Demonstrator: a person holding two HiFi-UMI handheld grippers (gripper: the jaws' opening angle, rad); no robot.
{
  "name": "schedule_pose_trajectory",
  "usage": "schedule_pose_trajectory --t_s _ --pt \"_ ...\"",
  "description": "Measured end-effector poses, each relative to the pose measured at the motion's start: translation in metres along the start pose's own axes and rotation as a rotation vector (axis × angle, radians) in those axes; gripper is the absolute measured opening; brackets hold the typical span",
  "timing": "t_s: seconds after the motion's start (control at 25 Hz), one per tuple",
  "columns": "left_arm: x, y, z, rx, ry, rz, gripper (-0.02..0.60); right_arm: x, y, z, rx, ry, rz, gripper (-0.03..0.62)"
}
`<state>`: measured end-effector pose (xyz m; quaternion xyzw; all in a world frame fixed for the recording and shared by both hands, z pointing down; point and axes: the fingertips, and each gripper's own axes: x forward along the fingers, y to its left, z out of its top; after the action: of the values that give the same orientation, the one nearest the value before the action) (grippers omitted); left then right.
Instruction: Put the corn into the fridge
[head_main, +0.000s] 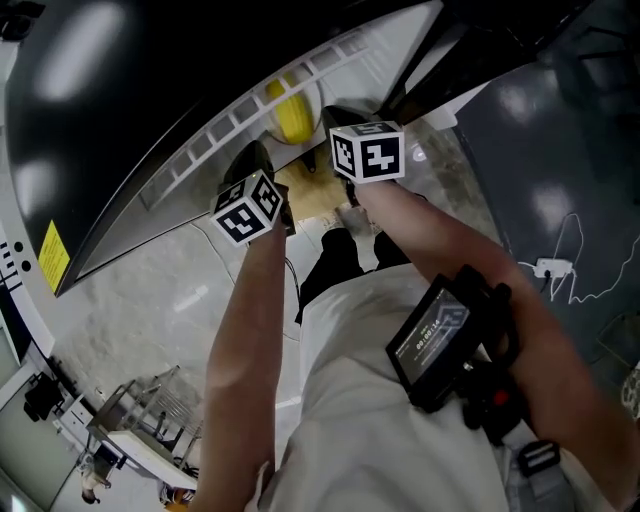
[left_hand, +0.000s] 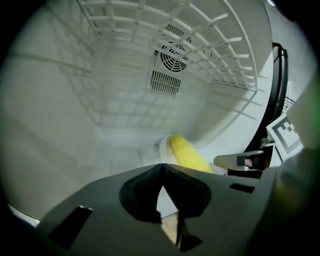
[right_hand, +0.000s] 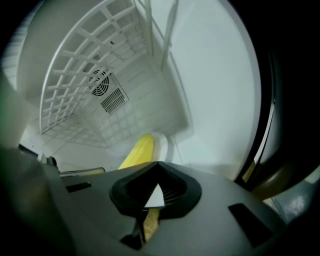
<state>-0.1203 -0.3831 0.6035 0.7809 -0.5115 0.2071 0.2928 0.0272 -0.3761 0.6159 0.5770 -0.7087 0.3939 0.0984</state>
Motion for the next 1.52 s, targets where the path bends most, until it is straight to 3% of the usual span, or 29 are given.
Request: schedule_pose_trajectory --t_s 0.16,0.56,0.8,1.12,1.52 --pt "-0.015 -0.008 -0.004 -0.016 -0.015 -0.017 0.008 -0.014 0.018 0.004 0.026 -0.016 0.106 0.006" --pt "-0.06 -0.03 -0.01 0.014 -0.084 -0.078 0.008 -0.055 0.044 -0.01 -0.117 0.003 0.246 0.005" --pt "-0.091 -0.043 -0.005 -0.043 -0.169 -0.155 0.008 -0.077 0.052 -0.005 -0.181 -0.033 0.356 0.005" --pt "-0.133 -0.065 -0.014 -0.036 -0.23 -0.176 0.008 -0.119 0.062 -0.01 -0.246 -0.062 0.475 0.005" --pt "-0.174 -0.083 -0.021 -0.036 -0.288 -0.174 0.008 -0.162 0.064 -0.009 -0.255 -0.091 0.568 0.005"
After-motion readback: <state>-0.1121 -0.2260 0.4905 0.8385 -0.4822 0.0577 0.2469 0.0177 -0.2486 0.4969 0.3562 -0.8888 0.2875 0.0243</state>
